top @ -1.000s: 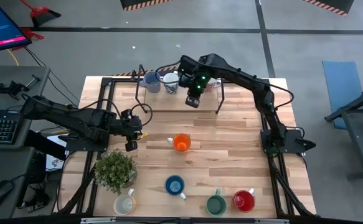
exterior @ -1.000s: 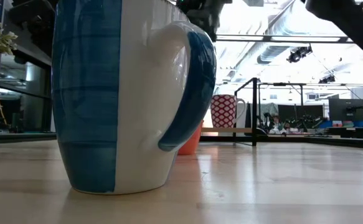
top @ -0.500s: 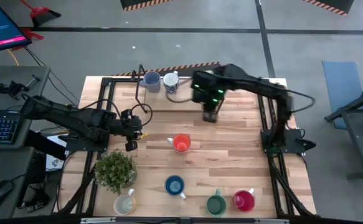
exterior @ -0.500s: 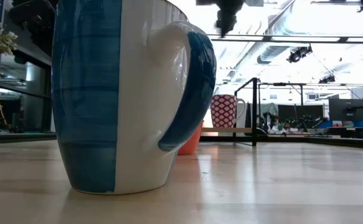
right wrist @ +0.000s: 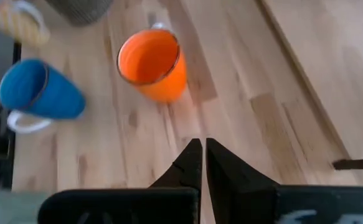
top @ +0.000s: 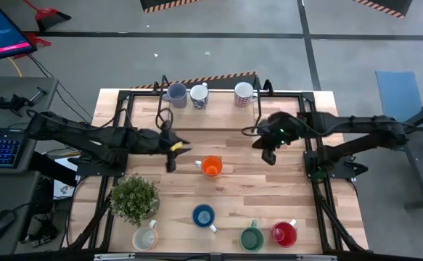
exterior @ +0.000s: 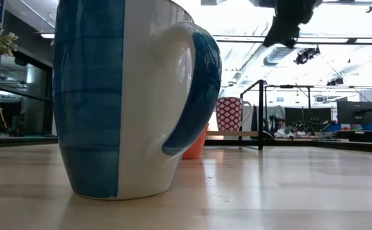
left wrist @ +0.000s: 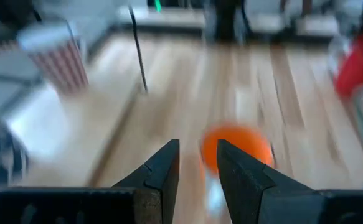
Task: Place coffee mugs
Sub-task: Put the orange mug on the shelf
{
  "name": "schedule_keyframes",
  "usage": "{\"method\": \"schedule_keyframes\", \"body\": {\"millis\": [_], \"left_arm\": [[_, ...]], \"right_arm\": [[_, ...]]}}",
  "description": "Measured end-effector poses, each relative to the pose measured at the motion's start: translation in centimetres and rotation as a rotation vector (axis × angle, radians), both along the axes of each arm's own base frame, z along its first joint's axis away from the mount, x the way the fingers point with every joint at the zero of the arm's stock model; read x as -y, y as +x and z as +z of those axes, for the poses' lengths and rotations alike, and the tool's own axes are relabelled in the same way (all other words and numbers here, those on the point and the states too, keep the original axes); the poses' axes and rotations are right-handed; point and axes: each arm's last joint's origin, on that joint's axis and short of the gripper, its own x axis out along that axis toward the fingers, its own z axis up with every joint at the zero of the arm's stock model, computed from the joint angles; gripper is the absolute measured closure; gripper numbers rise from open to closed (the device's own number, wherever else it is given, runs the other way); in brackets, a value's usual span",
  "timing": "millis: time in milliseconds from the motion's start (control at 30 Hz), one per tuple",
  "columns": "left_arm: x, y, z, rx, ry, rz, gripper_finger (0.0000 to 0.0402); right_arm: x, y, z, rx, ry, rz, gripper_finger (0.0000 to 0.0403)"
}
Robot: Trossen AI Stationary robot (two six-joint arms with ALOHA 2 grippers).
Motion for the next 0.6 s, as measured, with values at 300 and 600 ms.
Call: {"method": "schedule_keyframes", "body": {"millis": [300,600], "left_arm": [[-4.4,7.7,-1.1,-0.178,-0.115,-0.069,0.0303],[-4.2,13.0,-0.9,-0.583,-0.024,-0.209,0.0303]], "right_arm": [[-1.1,-1.7,-3.0,0.116,0.003,0.010,0.0401],[-1.2,-2.3,-4.5,0.065,-0.014,0.001,0.0401]]}}
